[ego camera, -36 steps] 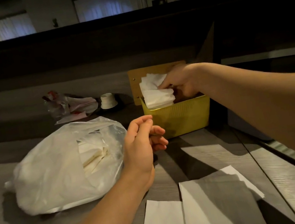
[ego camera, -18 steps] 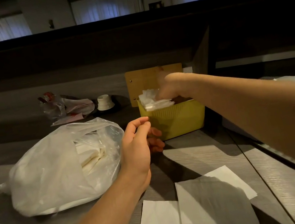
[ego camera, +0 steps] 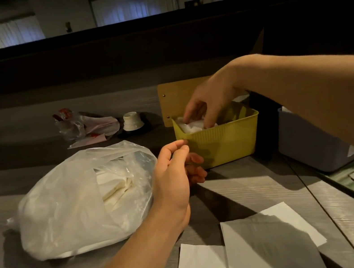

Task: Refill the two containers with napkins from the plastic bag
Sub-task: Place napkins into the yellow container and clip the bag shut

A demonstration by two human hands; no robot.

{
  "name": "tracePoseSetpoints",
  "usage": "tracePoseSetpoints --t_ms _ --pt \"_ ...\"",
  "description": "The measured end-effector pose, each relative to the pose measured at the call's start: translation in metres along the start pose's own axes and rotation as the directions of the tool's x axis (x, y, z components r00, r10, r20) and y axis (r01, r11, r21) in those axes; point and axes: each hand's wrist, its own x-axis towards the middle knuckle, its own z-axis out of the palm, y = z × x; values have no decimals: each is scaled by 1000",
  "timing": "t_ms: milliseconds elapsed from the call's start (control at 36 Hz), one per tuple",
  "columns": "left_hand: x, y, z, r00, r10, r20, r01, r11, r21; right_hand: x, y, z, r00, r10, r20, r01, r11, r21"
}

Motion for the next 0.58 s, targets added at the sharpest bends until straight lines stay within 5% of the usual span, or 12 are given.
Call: tracePoseSetpoints --t_ms 306,417,500,583 --pt "-2 -2 -1 999 9 46 -11 999 48 15 -3 16 1000 -10 -8 9 998 -64" --pt "-5 2 -1 998 6 70 -8 1000 26 -7 -1 4 1000 13 25 -15 998 64" --pt "-7 5 1 997 -13 79 14 1000 -9 -30 2 5 979 2 -203 16 996 88" --pt "-12 6 5 998 -17 68 17 1000 11 -52 -4 12 873 -66 -483 98 994 40"
